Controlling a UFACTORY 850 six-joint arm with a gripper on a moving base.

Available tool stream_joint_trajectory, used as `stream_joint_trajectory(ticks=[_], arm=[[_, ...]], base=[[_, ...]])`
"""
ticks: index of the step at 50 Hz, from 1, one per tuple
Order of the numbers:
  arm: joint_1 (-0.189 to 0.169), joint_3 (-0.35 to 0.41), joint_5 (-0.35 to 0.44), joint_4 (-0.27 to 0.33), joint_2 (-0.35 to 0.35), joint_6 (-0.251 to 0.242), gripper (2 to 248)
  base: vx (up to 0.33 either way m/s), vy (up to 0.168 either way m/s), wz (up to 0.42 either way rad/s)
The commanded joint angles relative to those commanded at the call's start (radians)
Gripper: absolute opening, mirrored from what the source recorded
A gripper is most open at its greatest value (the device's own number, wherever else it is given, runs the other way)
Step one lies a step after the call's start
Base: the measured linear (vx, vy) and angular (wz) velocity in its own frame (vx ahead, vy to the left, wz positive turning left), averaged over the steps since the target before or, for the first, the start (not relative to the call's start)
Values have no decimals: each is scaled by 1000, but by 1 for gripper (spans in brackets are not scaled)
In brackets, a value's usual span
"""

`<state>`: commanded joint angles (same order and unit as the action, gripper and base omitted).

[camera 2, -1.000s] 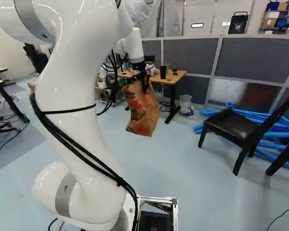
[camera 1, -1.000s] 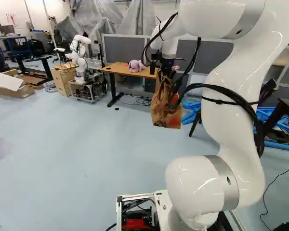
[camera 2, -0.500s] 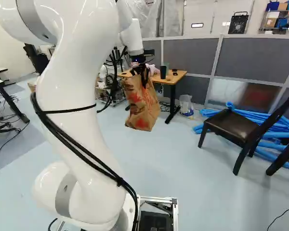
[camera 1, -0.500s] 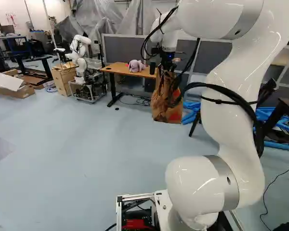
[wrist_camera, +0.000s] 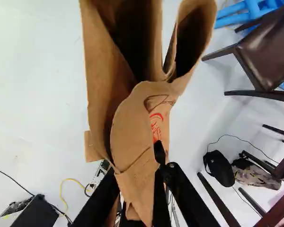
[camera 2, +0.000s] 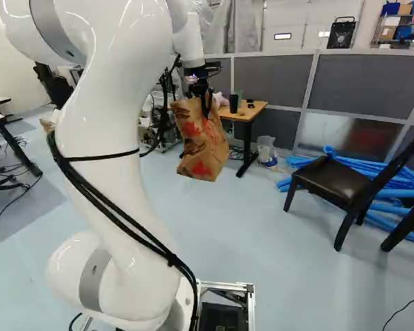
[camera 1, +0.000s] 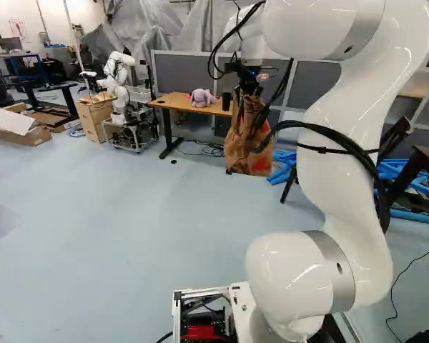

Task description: Pick up the bag on the ground and place it on the table

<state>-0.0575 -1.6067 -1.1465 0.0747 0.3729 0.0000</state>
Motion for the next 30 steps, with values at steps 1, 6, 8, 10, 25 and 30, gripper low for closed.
stream_joint_trajectory(ticks=[1, 6, 8, 10, 25, 30], arm=[[0, -5, -5, 0, 1, 0, 25], [1, -27, -27, 0, 6, 0, 25], [1, -37, -36, 0, 7, 0, 25], [1, -46, -44, 0, 9, 0, 25], [3, -108, -87, 0, 27, 0, 25], [3, -108, -87, 0, 27, 0, 25]], base=[[0, 0, 0], [0, 0, 0], [0, 0, 0], [0, 0, 0], [3, 1, 1], [111, 17, -1]])
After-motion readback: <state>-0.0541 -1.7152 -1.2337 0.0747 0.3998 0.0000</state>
